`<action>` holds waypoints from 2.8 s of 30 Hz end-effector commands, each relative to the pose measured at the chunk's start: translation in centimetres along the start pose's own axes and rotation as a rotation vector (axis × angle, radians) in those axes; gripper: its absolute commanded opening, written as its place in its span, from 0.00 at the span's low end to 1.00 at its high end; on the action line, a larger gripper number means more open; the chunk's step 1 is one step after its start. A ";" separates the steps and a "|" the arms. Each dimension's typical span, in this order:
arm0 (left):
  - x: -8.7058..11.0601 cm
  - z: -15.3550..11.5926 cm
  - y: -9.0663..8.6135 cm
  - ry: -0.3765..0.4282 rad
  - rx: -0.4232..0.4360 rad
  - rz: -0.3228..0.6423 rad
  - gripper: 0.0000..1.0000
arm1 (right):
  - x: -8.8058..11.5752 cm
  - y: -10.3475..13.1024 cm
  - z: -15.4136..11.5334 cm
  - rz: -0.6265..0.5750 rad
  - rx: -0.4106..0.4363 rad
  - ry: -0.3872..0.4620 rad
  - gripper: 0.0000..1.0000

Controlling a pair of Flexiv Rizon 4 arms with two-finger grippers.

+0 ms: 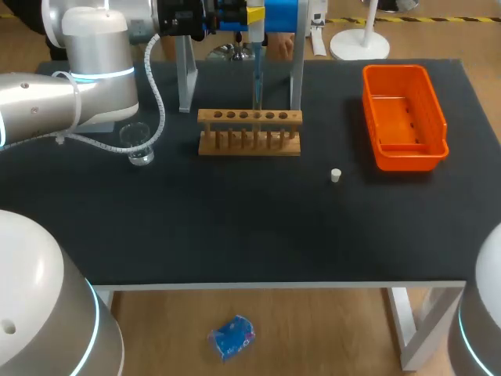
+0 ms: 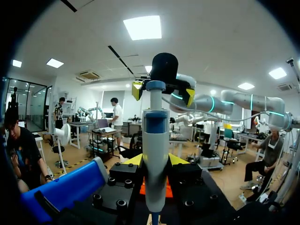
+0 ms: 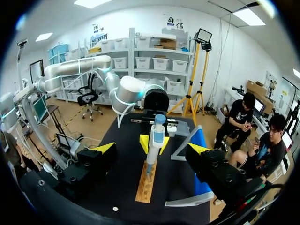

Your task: Invert the test tube, pick up the pipette, mount the tip to pipette, aspirate from beaker and dispense into the tube, eject the tip, return the pipette, and cap with the stopper.

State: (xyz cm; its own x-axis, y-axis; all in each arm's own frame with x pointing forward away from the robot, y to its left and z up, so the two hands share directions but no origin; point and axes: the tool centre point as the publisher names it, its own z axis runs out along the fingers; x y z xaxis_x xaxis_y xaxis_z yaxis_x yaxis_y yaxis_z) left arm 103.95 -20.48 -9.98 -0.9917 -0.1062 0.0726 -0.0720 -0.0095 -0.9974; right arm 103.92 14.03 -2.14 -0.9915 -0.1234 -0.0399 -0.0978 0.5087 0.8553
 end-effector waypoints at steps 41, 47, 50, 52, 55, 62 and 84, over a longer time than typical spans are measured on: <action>0.0 0.1 0.0 -0.001 0.000 0.001 0.00 | -0.6 5.2 5.1 -0.120 -0.452 0.144 0.00; 0.0 0.1 0.0 -0.001 0.000 0.001 0.00 | -1.2 5.2 5.6 -0.095 -0.482 0.162 0.00; 0.0 0.1 0.0 -0.001 0.000 0.001 0.00 | -1.6 5.3 5.7 -0.089 -0.483 0.168 0.00; 0.0 0.1 0.0 -0.001 0.000 0.001 0.00 | -1.8 5.4 5.7 -0.086 -0.484 0.170 0.00; 0.0 0.1 0.0 -0.001 0.000 0.001 0.00 | -2.1 5.6 5.8 -0.080 -0.485 0.176 0.00; 0.0 0.1 0.0 -0.001 0.000 0.001 0.00 | -2.5 5.6 6.2 -0.069 -0.490 0.193 0.00; 0.0 0.1 0.0 -0.001 0.000 0.001 0.00 | -2.7 5.0 6.9 -0.036 -0.501 0.217 0.00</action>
State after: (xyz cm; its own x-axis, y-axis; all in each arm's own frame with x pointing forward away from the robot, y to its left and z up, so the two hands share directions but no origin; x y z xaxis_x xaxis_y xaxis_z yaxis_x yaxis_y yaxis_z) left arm 103.95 -20.47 -10.00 -0.9917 -0.1063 0.0727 -0.0721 -0.0093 -0.9974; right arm 105.14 22.78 -1.19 -0.9462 -0.3232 -0.0115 -0.0256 0.0393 0.9989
